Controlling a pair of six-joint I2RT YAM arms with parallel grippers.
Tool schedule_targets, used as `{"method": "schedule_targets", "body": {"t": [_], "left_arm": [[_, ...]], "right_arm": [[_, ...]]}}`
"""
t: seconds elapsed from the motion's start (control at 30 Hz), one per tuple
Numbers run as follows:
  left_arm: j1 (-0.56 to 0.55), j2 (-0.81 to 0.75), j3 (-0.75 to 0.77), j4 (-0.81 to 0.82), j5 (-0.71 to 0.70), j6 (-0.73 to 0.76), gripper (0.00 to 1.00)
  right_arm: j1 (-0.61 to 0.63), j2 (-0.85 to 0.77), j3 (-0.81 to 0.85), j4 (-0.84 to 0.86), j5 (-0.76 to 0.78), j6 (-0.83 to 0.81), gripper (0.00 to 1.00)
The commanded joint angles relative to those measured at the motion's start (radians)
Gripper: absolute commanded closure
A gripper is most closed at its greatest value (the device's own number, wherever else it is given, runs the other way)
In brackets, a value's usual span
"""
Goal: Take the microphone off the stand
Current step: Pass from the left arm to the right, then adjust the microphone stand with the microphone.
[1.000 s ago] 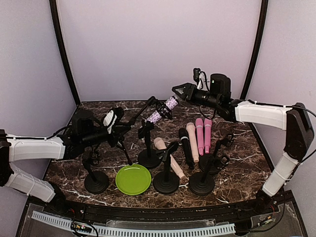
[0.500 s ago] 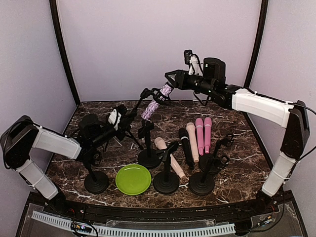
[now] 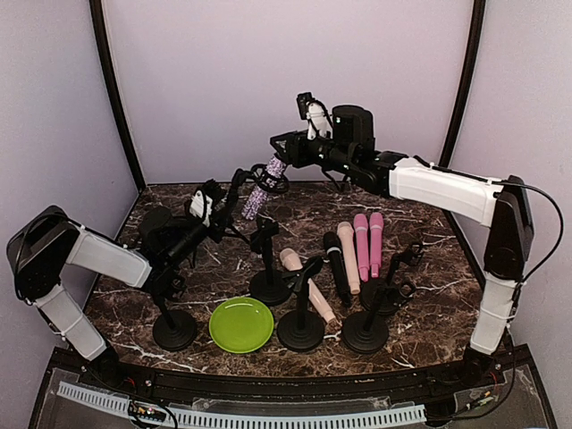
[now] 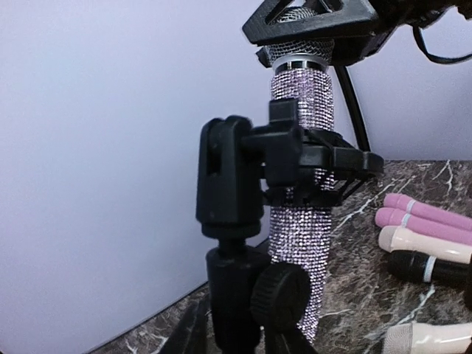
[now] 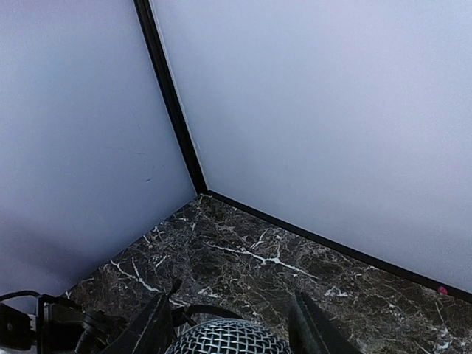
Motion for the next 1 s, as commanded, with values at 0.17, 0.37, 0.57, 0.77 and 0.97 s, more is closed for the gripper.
{"method": "schedule_targets", "body": {"t": [0.17,0.37,0.57,0.77,0.97], "left_arm": [[0.021,-0.011,-0.091,-0.054,0.053,-0.021,0.4],[0.022,-0.111,-0.088,-0.176,0.101,-0.057,0.32],[0.025,-0.204,-0.09,-0.364,0.119,-0.11,0.3],[0.026,-0.273,-0.144,-0.408,0.067,-0.135,0.27],[0.028,-0.397,-0.096,-0.595,0.103,-0.215,0.26]], "right_arm": [[0.034,0.094,0.153,0.018,0.116,-0.027,0.75],[0.054,0.151,0.205,-0.001,0.157,-0.058,0.75],[0.069,0.176,0.219,0.037,0.168,-0.08,0.75],[0.088,0.201,0.254,0.078,0.173,-0.129,0.75],[0.089,0.241,0.282,0.116,0.126,-0.149,0.75]]}}
